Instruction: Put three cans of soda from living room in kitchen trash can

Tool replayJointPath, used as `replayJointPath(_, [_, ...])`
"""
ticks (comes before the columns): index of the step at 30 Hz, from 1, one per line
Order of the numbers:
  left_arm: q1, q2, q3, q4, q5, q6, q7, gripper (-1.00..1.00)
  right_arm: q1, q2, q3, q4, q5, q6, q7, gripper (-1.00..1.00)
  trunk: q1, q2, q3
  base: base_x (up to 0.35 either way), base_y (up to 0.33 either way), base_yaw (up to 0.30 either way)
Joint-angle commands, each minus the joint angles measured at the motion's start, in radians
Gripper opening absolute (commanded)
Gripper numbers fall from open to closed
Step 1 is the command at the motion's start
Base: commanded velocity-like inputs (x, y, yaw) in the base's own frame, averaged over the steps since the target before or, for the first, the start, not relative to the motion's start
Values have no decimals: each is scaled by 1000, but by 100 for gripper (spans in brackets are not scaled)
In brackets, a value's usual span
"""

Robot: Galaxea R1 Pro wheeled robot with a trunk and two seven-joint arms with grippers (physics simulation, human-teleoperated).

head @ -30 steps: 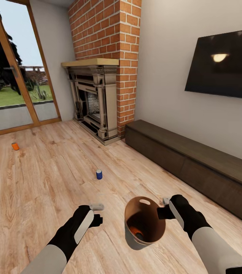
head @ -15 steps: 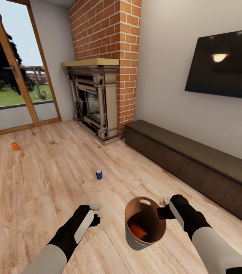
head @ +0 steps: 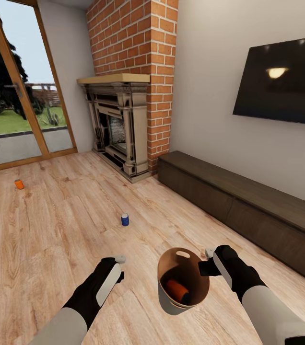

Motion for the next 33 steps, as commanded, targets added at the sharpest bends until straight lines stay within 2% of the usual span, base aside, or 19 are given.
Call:
replayJointPath(1, [0, 0, 0, -2, 0, -1, 0, 100, 0, 0, -1, -1, -21, 0, 4, -100, 0, 0, 1, 0, 0, 27])
replayJointPath(13, [1, 0, 1, -6, 0, -2, -12, 100, 0, 0, 1, -1, -21, -1, 2, -100, 0, 0, 16, 0, 0, 57])
replayJointPath(19, [1, -1, 0, -6, 0, -35, -18, 100, 1, 0, 2, -1, -21, -1, 2, -100, 0, 0, 25, 0, 0, 62])
replayJointPath(33, [1, -2, -1, -7, 0, -44, -25, 100, 1, 0, 2, -1, -20, -6, 1, -100, 0, 0, 46, 0, 0, 62])
